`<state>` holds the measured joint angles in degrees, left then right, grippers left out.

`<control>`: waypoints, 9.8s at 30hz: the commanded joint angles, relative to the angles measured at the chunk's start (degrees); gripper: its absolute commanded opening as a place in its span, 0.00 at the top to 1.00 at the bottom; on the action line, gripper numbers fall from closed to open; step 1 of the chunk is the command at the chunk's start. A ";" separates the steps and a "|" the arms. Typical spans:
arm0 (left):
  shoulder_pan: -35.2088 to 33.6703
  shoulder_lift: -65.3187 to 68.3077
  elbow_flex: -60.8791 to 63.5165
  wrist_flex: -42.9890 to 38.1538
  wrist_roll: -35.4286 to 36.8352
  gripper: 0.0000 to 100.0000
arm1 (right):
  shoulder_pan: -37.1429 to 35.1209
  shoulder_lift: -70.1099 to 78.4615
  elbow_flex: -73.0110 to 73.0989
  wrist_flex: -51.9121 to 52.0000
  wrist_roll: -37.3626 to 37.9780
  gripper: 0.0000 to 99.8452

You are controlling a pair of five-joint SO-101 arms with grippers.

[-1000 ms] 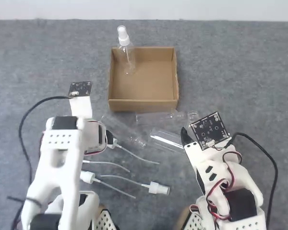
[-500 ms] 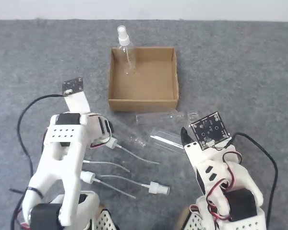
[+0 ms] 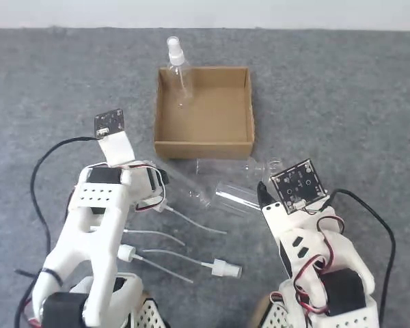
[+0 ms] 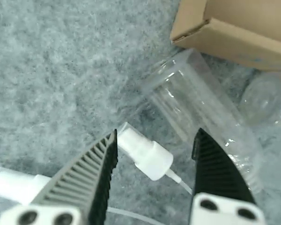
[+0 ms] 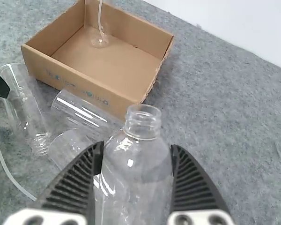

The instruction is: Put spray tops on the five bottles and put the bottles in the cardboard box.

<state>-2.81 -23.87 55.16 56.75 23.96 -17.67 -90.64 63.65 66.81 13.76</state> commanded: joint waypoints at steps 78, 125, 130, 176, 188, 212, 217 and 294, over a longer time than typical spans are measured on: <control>-5.98 20.48 -14.55 1.85 -3.43 0.99 | 0.66 -0.48 -0.53 -0.84 -0.26 0.97; -10.73 -39.38 9.98 0.35 -4.40 0.99 | -18.33 -0.84 12.66 -15.69 -7.65 0.97; -12.04 -45.63 12.62 0.53 -4.40 0.99 | -18.33 -0.84 14.68 -18.07 -7.56 0.97; -14.68 -80.35 16.57 -0.26 -4.22 0.99 | -18.07 -13.32 19.08 -16.66 -5.01 0.99; -11.69 -80.35 16.40 -16.70 -0.97 0.99 | -17.89 -13.41 19.08 -20.09 -4.75 0.99; 3.43 -80.35 14.02 -30.33 -0.79 0.99 | -18.33 -13.41 26.90 -32.75 -2.46 0.99; 3.52 -80.35 14.02 -29.98 3.87 0.99 | -19.65 -13.41 30.33 -37.14 0.79 0.99; 29.27 -80.35 19.03 -10.20 -10.37 0.99 | -25.45 -13.41 32.62 -38.90 4.84 0.99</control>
<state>23.82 -103.16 74.77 44.00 16.66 -43.08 -103.03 95.03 28.31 17.54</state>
